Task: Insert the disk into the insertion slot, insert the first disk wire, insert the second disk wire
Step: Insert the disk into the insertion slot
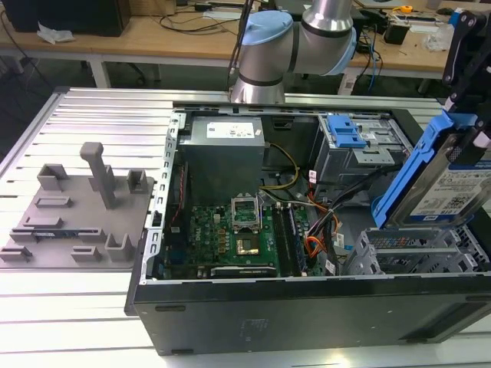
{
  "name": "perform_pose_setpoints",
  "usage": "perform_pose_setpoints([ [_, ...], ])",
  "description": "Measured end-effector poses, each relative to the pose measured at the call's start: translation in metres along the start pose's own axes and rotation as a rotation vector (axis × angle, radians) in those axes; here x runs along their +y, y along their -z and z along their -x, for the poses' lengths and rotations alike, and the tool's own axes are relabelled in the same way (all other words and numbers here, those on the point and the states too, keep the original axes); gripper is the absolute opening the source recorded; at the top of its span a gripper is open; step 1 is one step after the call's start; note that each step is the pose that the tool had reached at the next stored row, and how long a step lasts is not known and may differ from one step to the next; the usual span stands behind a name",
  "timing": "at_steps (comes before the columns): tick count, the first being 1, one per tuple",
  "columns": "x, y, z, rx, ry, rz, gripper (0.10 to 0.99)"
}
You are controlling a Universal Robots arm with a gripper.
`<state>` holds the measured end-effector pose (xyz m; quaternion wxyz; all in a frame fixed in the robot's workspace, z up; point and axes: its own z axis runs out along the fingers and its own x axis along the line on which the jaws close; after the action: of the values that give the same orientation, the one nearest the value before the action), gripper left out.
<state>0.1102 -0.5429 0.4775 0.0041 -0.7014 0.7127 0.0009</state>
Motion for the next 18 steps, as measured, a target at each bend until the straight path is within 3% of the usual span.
perform_pose_setpoints([
  [18,0.0,-0.0064,-0.0008,0.0001,0.0,0.0,0.369],
])
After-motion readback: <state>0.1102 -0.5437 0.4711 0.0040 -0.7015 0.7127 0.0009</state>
